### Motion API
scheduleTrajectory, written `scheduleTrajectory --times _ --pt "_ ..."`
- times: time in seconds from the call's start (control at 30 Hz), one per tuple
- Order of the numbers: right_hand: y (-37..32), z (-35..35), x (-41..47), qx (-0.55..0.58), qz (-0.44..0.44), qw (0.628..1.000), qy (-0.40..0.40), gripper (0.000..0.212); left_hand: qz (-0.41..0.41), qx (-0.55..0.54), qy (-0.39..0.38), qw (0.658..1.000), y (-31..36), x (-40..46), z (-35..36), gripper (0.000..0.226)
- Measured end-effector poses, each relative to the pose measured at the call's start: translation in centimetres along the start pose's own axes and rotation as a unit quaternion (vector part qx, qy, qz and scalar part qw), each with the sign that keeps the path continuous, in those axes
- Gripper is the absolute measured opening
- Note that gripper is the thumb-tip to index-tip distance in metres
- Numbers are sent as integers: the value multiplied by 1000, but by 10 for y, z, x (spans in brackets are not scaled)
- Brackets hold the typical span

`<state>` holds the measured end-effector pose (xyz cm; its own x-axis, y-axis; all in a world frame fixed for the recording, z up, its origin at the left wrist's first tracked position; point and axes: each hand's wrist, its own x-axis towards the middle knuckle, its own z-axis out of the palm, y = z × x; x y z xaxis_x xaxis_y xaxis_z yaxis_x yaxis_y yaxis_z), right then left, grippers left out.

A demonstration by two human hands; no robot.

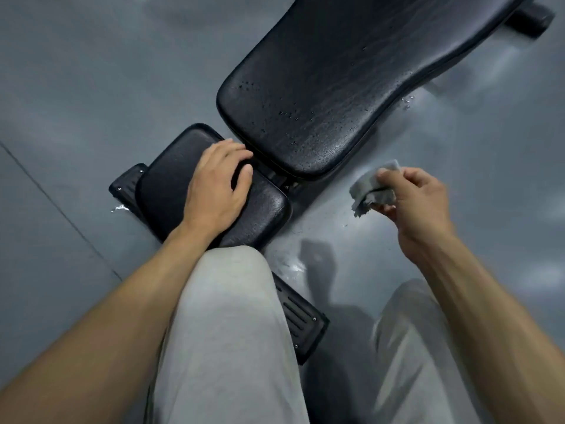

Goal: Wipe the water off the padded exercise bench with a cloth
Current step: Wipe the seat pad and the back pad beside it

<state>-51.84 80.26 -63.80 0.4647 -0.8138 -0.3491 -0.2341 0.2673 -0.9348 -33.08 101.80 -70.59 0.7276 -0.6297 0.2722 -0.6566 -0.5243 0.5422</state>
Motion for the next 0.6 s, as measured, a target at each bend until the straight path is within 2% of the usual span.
scheduleTrajectory --times 0.17,0.37,0.53,0.6 --pt "-1 34 11 -123 -142 981 50 11 6 -30 41 999 -6 1 4 27" --pt "14 66 9 -121 -155 980 23 11 12 -37 52 998 -9 2 7 29" --pt "18 68 2 -222 -232 947 0 3 18 -41 64 997 -10 1 8 28" --pt "14 65 9 -229 -242 942 31 2 17 -42 69 997 -10 1 8 28"
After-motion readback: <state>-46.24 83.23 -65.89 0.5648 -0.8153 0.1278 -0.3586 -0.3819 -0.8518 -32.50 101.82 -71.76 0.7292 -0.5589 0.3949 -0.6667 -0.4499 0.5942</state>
